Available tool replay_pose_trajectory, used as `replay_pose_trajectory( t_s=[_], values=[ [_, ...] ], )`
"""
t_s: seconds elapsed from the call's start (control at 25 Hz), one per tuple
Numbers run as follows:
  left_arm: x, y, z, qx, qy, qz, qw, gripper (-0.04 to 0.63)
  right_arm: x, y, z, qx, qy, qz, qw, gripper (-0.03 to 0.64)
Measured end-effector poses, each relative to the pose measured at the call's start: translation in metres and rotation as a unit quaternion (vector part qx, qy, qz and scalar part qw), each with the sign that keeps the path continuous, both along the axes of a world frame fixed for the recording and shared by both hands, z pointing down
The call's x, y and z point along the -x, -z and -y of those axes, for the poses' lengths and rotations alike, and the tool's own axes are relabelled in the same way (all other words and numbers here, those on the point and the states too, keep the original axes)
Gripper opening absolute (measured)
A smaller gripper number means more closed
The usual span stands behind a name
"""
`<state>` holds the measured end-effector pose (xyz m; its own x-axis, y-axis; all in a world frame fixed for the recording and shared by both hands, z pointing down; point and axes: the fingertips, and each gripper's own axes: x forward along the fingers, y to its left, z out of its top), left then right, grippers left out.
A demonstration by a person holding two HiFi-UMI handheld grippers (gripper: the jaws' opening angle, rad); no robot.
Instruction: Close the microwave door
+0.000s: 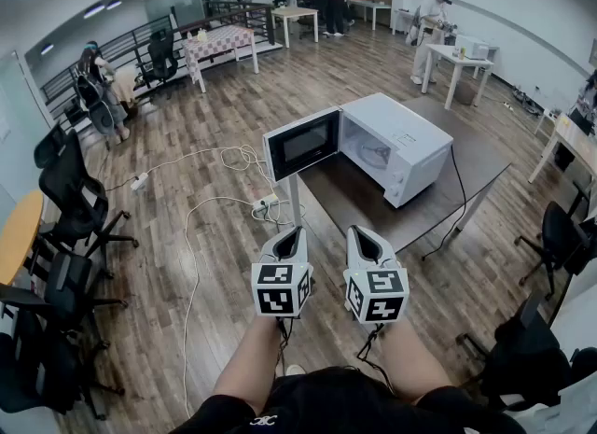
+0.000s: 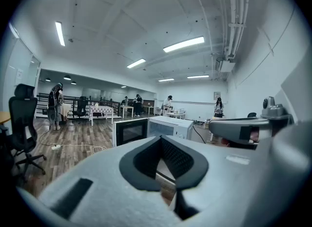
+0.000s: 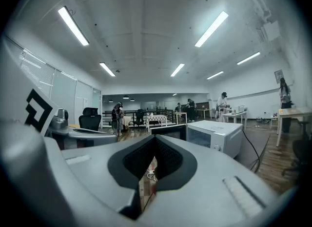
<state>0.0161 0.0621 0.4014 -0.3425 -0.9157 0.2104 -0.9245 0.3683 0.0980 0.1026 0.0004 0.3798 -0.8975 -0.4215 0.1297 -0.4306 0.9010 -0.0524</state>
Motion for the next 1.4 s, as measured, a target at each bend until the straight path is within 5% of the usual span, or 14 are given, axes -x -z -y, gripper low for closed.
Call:
replay_pose_trajectory(
  t_s=[0.72,1.4],
  values=[
    [0.017,-0.006,-0.015,0.006,0.016,-0.014,0.9998,0.009,0.022,-0.005,-0.018,0.000,0.024,-0.008,1.000,0.009],
    [0.092,-0.009,-0.058,-0.004,-0.003,-0.026,0.9996,0.009,0.100,-0.010,-0.066,-0.005,0.002,-0.009,1.000,0.009]
  ],
)
